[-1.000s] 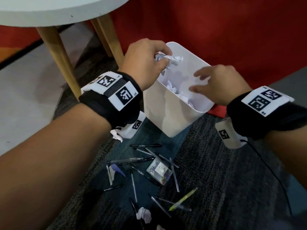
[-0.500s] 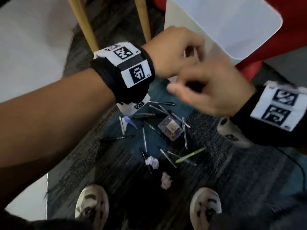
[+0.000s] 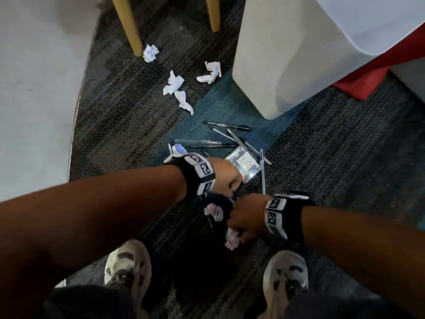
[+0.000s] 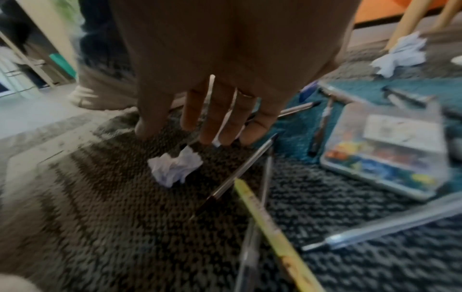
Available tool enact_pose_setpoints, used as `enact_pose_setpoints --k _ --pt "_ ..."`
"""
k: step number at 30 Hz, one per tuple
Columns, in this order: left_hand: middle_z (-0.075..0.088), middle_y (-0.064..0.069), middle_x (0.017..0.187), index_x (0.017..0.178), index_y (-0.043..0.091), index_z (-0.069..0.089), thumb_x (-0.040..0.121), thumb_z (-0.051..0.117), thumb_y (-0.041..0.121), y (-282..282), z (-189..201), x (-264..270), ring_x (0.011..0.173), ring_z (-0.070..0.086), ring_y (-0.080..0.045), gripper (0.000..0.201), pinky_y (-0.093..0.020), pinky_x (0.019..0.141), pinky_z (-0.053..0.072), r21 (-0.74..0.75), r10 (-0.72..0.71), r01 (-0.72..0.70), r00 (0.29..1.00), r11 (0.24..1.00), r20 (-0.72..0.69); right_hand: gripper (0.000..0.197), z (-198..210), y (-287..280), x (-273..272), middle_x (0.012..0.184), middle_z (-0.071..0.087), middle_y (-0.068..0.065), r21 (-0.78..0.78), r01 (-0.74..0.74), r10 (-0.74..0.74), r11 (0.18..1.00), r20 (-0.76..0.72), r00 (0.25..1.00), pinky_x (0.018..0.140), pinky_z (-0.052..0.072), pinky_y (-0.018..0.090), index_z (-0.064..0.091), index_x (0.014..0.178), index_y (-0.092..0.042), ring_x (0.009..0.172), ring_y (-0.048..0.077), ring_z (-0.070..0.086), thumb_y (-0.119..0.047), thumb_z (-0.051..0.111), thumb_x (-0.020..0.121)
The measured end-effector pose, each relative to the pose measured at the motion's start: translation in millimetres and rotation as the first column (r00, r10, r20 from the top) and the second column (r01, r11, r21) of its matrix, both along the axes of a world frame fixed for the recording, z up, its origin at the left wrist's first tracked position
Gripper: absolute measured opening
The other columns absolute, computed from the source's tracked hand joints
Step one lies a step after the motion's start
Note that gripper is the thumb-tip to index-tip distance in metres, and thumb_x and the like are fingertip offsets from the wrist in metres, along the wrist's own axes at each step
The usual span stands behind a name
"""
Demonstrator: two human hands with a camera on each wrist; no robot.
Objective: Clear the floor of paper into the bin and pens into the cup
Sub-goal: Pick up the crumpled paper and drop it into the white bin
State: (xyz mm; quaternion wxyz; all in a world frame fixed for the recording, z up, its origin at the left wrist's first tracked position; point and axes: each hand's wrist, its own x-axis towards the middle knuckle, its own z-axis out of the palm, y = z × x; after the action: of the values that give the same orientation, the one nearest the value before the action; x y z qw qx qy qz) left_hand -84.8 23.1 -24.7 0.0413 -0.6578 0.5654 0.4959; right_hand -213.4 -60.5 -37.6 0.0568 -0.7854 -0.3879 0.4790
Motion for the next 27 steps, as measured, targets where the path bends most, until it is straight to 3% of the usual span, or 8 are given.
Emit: enact_pose_setpoints --k 3,5,9,11,17,23,27 --pt "0.059 -0.005 0.101 0.106 0.018 0.057 0.09 0.059 0.033 7.8 -20.0 -16.4 0.088 0.056 -0.028 0.023 -0.034 0.069 0.042 0.027 -0.137 0.137 0.99 0.99 0.023 0.065 -23.0 9.8 -14.2 0.135 0.05 0.009 0.016 -0.156 0.155 0.988 0.037 0.987 0.1 0.034 0.055 0.046 0.135 -0.021 0.125 0.033 0.044 -0.047 0.07 0.08" --pt "0.057 -0.01 0.114 0.115 0.017 0.057 0.092 0.058 0.033 10.8 -30.5 -24.6 0.101 0.056 -0.03 0.028 -0.036 0.074 0.042 0.032 -0.203 0.202 0.979 0.979 0.028 0.073 -30.3 14.6 -19.9 0.144 0.041 0.011 0.023 -0.144 0.143 0.989 0.039 0.989 0.104 0.028 0.06 0.041 0.141 -0.024 0.135 0.034 0.033 -0.04 0.074 0.077" --pt "0.048 -0.011 0.128 0.128 0.018 0.052 0.092 0.06 0.027 17.8 -42.9 -33.2 0.117 0.049 -0.031 0.038 -0.032 0.075 0.036 0.053 -0.276 0.274 0.961 0.96 0.014 0.046 -39.6 25.1 -31.6 0.147 0.036 0.017 0.001 -0.024 0.024 1.0 0.039 0.999 0.106 0.026 0.054 0.05 0.135 -0.021 0.137 0.037 0.03 -0.025 0.061 0.09" --pt "0.05 -0.01 0.126 0.126 0.02 0.052 0.088 0.065 0.029 22.4 -48.6 -36.3 0.115 0.05 -0.031 0.041 -0.036 0.078 0.045 0.062 -0.296 0.294 0.955 0.954 0.026 0.035 -42.4 29.8 -36.0 0.146 0.039 0.019 -0.011 -0.004 0.005 1.0 0.07 0.998 0.106 0.028 0.054 0.057 0.129 -0.017 0.137 0.039 0.031 -0.024 0.055 0.095" --pt "0.059 -0.009 0.118 0.116 0.016 0.06 0.089 0.061 0.032 32.4 -53.8 -39.8 0.108 0.059 -0.032 0.03 -0.038 0.082 0.051 0.095 -0.259 0.257 0.966 0.962 0.004 0.036 -46.2 29.2 -32.2 0.133 0.054 0.018 -0.028 -0.008 0.011 1.0 0.101 0.995 0.106 0.033 0.056 0.061 0.124 -0.013 0.125 0.041 0.045 -0.027 0.063 0.091" --pt "0.057 -0.009 0.118 0.117 0.019 0.059 0.087 0.061 0.036 32.4 -54.1 -35.1 0.111 0.057 -0.032 0.035 -0.041 0.089 0.044 0.042 -0.208 0.205 0.974 0.978 0.089 0.052 -33.9 13.6 -17.1 0.138 0.044 0.017 -0.059 0.125 -0.121 0.99 0.06 0.991 0.098 0.038 0.048 0.048 0.133 -0.014 0.123 0.038 0.045 -0.027 0.067 0.085" --pt "0.054 -0.008 0.119 0.121 0.018 0.056 0.088 0.059 0.036 29.3 -51.2 -21.8 0.11 0.055 -0.032 0.037 -0.04 0.091 0.04 0.012 -0.078 0.077 0.991 0.997 0.111 0.04 -17.8 4.4 -0.5 0.146 0.031 0.017 -0.105 0.325 -0.323 0.94 0.043 0.946 0.091 0.044 0.048 0.046 0.137 -0.011 0.118 0.041 0.048 -0.018 0.045 0.097"
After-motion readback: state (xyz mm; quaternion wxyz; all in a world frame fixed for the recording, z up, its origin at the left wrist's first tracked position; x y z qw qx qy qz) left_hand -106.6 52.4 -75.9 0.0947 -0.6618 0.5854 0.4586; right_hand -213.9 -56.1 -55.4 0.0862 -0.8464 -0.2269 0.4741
